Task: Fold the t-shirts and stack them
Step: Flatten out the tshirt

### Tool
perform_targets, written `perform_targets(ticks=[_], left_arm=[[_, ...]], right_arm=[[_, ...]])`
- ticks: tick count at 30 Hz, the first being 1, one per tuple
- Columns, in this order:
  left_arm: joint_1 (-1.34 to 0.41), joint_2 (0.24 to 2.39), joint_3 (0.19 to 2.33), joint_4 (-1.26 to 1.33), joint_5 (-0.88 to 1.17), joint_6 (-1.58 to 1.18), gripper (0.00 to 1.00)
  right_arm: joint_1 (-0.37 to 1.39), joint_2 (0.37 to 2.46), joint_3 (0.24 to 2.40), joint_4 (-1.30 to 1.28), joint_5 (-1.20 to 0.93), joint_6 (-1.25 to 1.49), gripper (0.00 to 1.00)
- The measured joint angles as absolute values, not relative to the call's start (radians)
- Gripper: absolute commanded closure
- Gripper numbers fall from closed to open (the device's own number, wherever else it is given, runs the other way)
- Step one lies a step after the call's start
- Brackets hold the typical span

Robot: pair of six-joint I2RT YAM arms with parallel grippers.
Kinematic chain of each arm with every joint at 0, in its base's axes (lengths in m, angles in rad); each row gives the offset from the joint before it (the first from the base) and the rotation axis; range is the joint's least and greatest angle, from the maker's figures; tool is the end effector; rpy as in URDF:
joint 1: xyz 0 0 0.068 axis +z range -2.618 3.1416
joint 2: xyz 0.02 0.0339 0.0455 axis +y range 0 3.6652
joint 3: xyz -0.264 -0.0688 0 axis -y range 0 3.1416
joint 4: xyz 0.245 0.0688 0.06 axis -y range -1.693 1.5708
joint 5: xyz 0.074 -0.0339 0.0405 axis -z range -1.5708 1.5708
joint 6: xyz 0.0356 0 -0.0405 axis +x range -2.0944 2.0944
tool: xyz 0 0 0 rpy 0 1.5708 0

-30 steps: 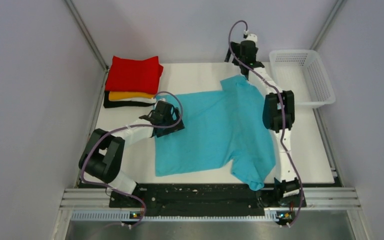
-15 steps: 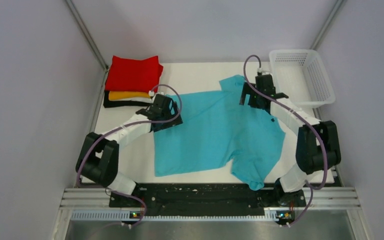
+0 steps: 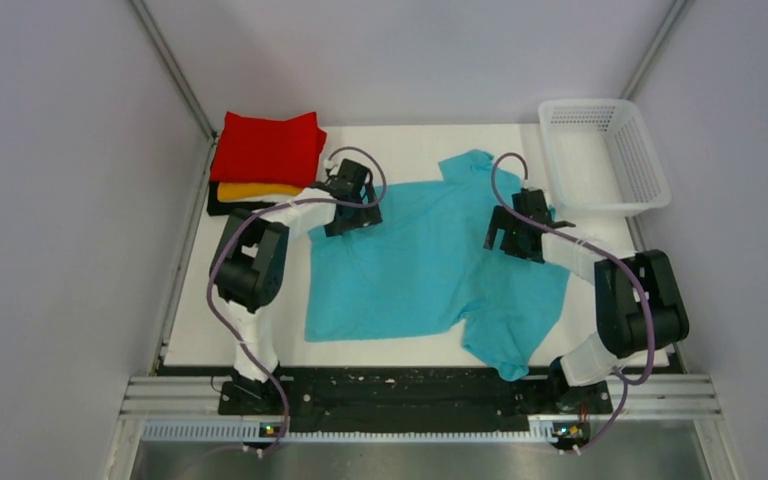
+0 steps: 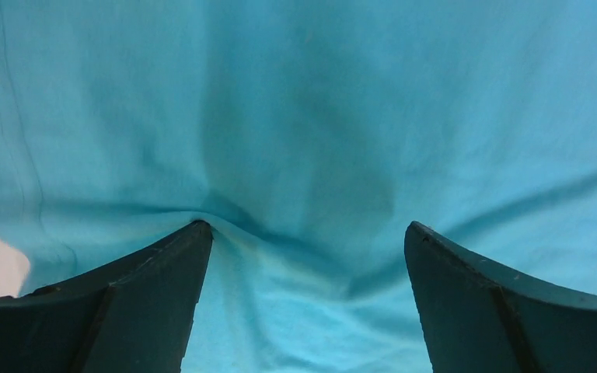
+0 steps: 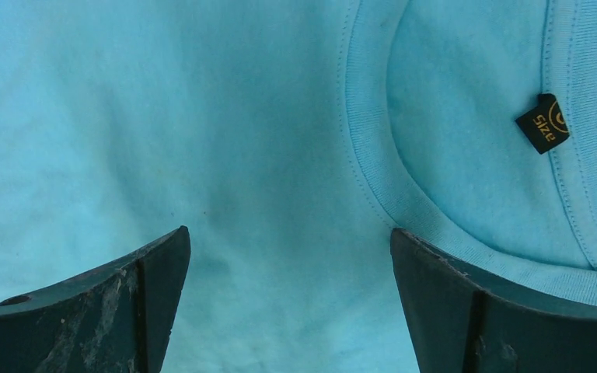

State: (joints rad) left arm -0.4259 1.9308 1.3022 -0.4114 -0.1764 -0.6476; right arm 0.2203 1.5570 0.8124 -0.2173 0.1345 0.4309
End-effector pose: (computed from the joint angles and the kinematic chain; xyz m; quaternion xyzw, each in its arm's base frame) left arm 0.3684 -0.1602 0.1710 -0.1293 0.9528 -0.0606 0.2680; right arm 0.2935 0.0608 0.1659 0.1201 0.9445 0.0349 0.3039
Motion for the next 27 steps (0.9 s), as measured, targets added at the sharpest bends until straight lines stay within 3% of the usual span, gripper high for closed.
perform_targets(ticks=[12, 16, 22, 27], left_arm=[[-0.365, 2.323, 1.916, -0.546, -0.120, -0.580, 0.01], [-0.340, 2.387, 2.025, -0.546, -0.065, -0.570, 0.01], [-0.321, 2.374, 2.007, -0.519, 0.020, -0.547, 0.01], [-0.347, 2.181, 1.748, -0.501, 0.041, -0.532, 0.01]], right_arm=[[0.139, 1.646, 0.871, -0.125, 0.163, 0.475, 0.01], [0.134, 1.713, 0.945, -0.119, 0.181, 0.476, 0.01], [0.134, 1.718, 0.963, -0.133, 0.172, 0.472, 0.01], [0.184, 1.557, 0.912, -0.236, 0.165, 0.463, 0.01]])
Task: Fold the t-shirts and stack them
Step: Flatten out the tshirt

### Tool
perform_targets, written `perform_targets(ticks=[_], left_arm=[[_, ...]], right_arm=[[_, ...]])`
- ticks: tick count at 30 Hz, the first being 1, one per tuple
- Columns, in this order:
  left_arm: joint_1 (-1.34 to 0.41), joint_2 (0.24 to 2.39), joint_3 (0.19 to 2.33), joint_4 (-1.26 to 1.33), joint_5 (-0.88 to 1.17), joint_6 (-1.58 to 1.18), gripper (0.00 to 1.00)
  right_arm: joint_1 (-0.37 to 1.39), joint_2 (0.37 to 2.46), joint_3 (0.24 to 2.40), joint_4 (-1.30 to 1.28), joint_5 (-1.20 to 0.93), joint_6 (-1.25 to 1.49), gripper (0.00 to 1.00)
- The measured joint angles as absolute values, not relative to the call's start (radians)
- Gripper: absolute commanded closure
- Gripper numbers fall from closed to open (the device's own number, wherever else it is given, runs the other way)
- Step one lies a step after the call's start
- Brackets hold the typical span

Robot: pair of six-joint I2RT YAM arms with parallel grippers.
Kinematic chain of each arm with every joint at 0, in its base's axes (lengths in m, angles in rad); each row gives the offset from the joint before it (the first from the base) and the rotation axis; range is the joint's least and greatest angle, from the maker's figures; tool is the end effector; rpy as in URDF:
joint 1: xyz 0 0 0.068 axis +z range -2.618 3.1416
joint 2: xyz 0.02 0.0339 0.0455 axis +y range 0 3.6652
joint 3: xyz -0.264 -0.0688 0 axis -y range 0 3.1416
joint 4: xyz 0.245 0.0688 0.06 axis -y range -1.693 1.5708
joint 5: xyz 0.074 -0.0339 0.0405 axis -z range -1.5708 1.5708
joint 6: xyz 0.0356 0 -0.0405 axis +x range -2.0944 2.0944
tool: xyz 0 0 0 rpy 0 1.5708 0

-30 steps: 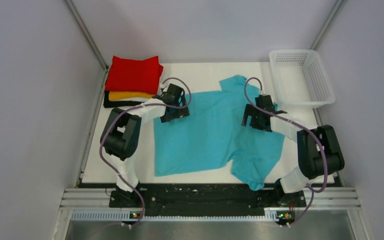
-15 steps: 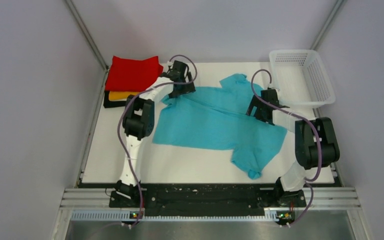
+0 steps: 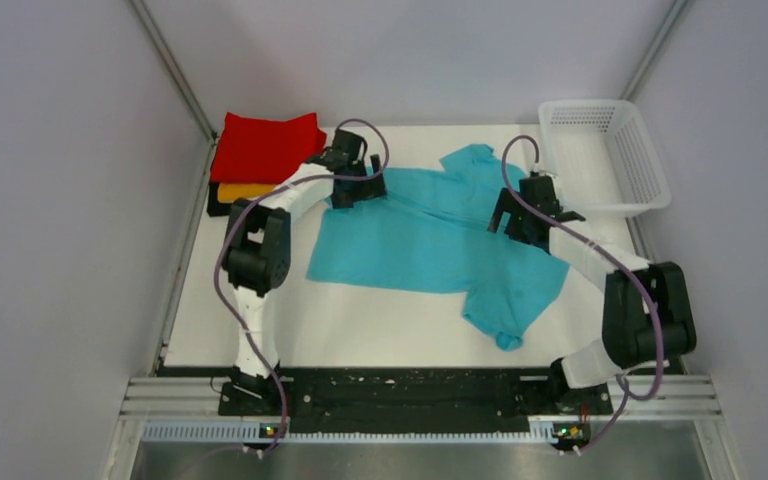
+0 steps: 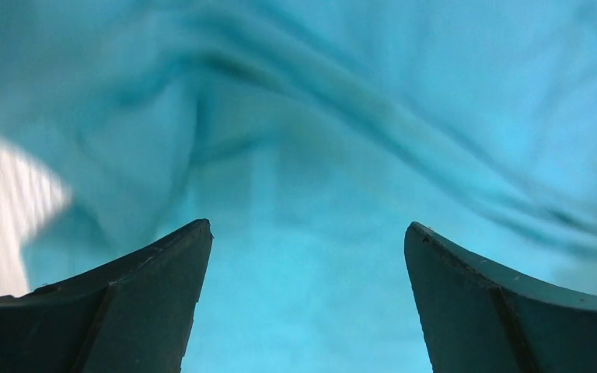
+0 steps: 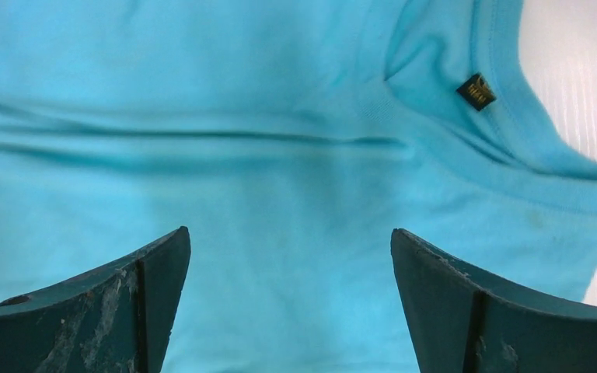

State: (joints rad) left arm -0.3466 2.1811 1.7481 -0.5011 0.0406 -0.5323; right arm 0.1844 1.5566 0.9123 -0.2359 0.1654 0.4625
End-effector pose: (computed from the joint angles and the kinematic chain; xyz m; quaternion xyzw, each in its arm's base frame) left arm 0.4547 -0.1658 0.1934 -0.0817 0.9461 -0.1506 0.2750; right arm 0.3134 0.0525 0.1942 0.1577 0.9248 0.0335 0.3445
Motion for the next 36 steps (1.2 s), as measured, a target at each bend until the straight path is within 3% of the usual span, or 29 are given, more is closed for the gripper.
perform_targets(ticks=[11, 16, 21, 28, 30, 32, 36], left_arm=[[-0.397, 1.275, 0.917, -0.420, -0.107, -0.667, 0.01], [-0.381, 1.202, 0.689, -0.443, -0.237, -0.770, 0.06], [-0.339, 1.254, 0.637, -0.435, -0.267, -0.826, 0.17], [-0.313, 1.415, 0.700, -0.369, -0.281, -0.865, 0.50], [-0.309, 1.458, 0.731, -0.348, -0.274, -0.867, 0.71], [-0.307, 1.490, 0.753, -0.333, -0.265, -0.870, 1.00], [-0.305, 1.513, 0.759, -0.295, -0.235, -0.866, 1.00]], right_arm=[[0.287, 1.008, 0.646, -0.356, 0.113, 0.496, 0.01], [0.292, 0.880, 0.533, -0.427, 0.065, 0.525, 0.01], [0.292, 0.850, 0.503, -0.465, 0.049, 0.536, 0.01], [0.292, 0.820, 0.476, -0.490, 0.040, 0.545, 0.01], [0.292, 0.816, 0.476, -0.495, 0.040, 0.546, 0.01], [0.292, 0.815, 0.476, -0.501, 0.039, 0.551, 0.01], [0.294, 0.813, 0.476, -0.520, 0.039, 0.555, 0.03]])
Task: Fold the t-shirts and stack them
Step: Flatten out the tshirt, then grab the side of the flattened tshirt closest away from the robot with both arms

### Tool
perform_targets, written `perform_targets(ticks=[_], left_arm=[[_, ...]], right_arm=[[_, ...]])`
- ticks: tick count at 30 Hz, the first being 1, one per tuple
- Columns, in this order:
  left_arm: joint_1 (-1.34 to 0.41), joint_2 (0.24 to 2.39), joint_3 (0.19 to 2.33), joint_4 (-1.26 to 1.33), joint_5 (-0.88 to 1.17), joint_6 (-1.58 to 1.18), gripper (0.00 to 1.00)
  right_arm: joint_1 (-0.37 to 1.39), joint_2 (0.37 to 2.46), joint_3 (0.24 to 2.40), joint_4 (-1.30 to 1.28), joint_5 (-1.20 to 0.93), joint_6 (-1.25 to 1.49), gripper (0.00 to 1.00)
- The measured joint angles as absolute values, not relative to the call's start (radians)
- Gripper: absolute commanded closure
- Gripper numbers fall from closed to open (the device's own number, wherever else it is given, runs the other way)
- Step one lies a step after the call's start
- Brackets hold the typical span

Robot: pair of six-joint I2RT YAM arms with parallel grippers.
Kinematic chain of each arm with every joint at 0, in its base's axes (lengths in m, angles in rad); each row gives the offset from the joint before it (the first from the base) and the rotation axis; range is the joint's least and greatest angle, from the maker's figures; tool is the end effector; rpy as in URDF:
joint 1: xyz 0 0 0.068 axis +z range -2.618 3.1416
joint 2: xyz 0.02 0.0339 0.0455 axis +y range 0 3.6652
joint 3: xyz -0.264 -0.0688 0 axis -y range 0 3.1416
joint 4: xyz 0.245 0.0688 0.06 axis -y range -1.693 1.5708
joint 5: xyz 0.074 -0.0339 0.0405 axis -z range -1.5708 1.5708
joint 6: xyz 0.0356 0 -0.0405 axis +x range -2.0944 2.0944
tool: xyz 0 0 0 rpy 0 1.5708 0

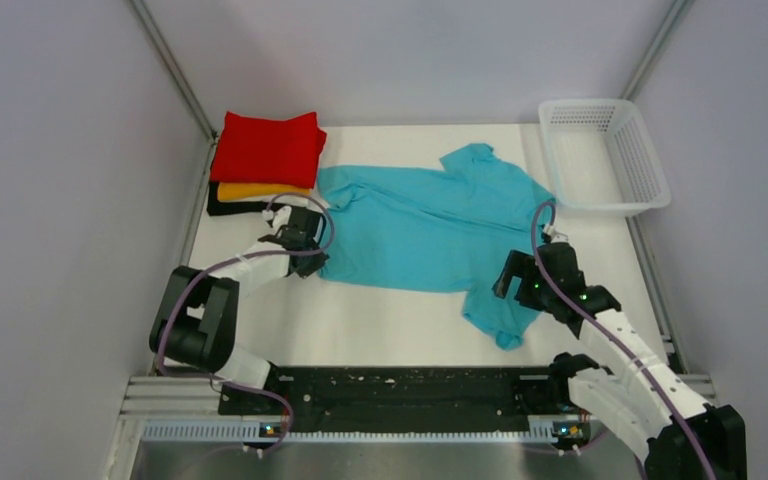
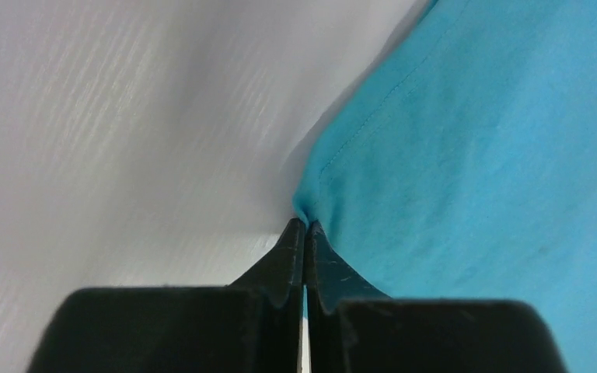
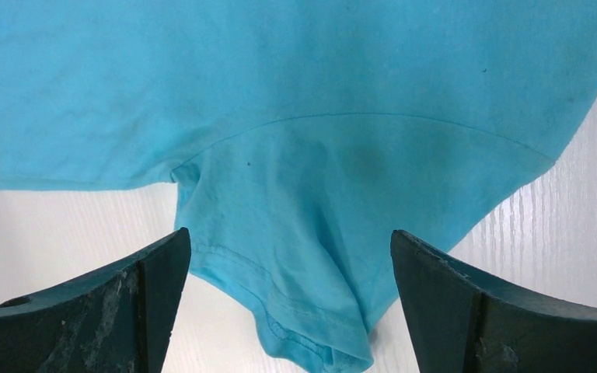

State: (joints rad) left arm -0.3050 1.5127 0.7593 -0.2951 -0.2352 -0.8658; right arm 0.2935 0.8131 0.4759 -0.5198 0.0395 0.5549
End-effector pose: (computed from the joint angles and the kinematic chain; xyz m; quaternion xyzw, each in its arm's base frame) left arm 0.2682 -0.0757 0.1591 -0.2946 0.9136 -0.0472 0.2763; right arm 0.1549 0.0453 0.1980 0.1289 0.9279 0.1269 0.3260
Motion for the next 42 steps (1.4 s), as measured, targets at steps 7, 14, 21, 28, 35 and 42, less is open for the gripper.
perform_targets(ticks=[7, 14, 21, 28, 35, 42], left_arm=[[-0.305, 1.444, 0.700, -0.299, -0.228, -0.870, 1.00], [-0.305, 1.229, 0.602, -0.464, -0.283, -0.900, 1.00], [-0.305, 1.143, 0.555, -0.553, -0.301, -0.942, 1.00], [-0.305, 1.101, 0.498, -0.570, -0.301, -0.974, 1.00], [-0.305, 1.081, 0.489, -0.582, -0.301, -0.984, 1.00], [-0.305, 0.971, 0.463, -0.651, -0.293, -1.000, 1.00]], right_arm=[[0.445, 0.842, 0.507, -0.604, 0.091, 0.614, 0.06], [0.768, 0.897, 0.594, -0.790, 0.240, 0.802, 0.16], [0.859, 0.946, 0.543, -0.887, 0.228, 0.930, 0.27], [0.945, 0.990, 0.503, -0.898, 0.190, 0.978, 0.37], [0.965, 1.036, 0.485, -0.908, 0.203, 0.971, 1.00], [1.106, 1.014, 0.492, -0.955, 0.147, 1.027, 1.00]])
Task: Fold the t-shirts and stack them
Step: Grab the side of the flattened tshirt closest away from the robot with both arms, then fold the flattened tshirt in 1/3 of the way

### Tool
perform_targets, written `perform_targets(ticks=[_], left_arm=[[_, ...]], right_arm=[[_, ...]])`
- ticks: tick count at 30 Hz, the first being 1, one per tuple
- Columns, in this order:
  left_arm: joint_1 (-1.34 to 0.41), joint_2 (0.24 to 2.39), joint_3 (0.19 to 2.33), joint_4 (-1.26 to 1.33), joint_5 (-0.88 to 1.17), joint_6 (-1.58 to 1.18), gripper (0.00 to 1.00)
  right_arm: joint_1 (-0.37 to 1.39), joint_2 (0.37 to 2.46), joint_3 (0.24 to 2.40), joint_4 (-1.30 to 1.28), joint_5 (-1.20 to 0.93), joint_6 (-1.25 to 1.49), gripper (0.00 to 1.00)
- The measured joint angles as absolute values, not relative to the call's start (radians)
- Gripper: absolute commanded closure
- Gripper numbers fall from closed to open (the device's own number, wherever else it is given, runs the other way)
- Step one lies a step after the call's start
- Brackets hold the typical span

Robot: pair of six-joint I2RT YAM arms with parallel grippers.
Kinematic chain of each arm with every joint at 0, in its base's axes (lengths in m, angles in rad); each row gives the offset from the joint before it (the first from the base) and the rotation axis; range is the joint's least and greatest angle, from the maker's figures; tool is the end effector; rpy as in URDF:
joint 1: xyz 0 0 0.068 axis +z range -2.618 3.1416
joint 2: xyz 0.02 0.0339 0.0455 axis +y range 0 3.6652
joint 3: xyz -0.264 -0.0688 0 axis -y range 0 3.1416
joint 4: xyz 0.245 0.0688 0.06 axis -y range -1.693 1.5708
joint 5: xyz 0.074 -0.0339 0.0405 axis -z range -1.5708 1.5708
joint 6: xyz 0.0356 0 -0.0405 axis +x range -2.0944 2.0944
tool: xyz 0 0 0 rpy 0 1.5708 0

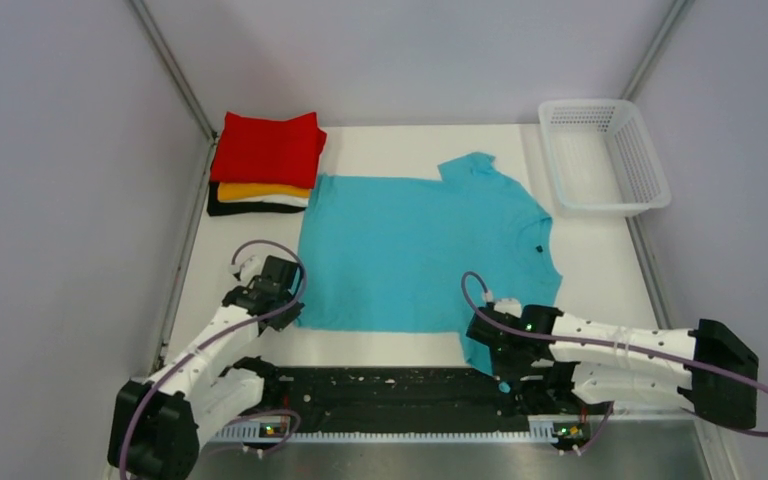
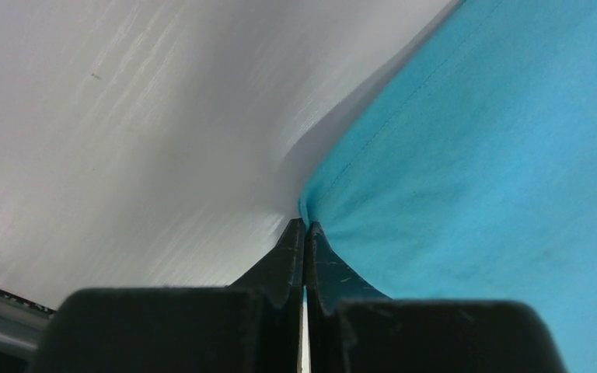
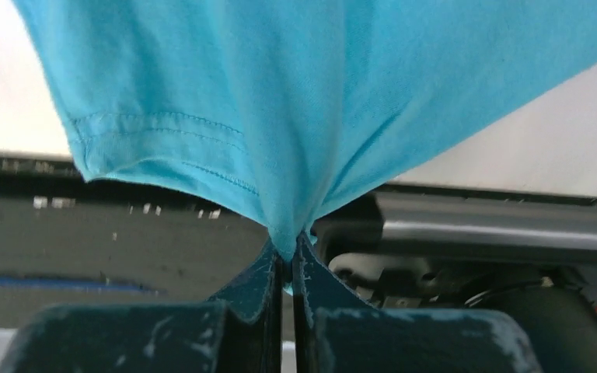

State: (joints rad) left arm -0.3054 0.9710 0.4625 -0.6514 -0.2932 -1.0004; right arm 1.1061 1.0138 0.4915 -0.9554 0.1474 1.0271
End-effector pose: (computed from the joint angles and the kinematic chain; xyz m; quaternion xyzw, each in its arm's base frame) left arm 0.1532 -0.0375 0.1655 -0.3578 0.9004 -0.0090 0.2472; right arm 0.0642 0.1164 0.1586 -0.0359 0.9956 0.0051 0.0868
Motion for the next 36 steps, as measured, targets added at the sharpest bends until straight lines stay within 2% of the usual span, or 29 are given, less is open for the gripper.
perform_targets(ticks=[5, 12, 17, 23, 36], left_arm=[[-0.305, 0.871, 0.450, -0.719, -0.295, -1.011, 1.00], [-0.305, 0.858, 0.450, -0.732, -0.296, -1.012, 1.00], [-0.305, 0.931, 0.484, -0.725, -0.297, -1.003, 1.00], [-0.281, 1.073, 0.624, -0.688, -0.293, -0.973, 1.00], [-0.172, 1.327, 0.818, -0.601, -0.256, -0.894, 1.00]], right_arm=[[1.200, 0.969, 0.504, -1.008, 0.058, 1.079, 1.00], [1.182, 0.933, 0.591, -1.063, 0.104, 1.076, 1.00], [0.999, 0.952, 0.708, -1.054, 0.194, 0.957, 1.00], [0.782, 1.007, 0.812, -0.949, 0.251, 0.759, 1.00], [0.505, 1.237, 0.916, -0.709, 0.261, 0.505, 1.00]])
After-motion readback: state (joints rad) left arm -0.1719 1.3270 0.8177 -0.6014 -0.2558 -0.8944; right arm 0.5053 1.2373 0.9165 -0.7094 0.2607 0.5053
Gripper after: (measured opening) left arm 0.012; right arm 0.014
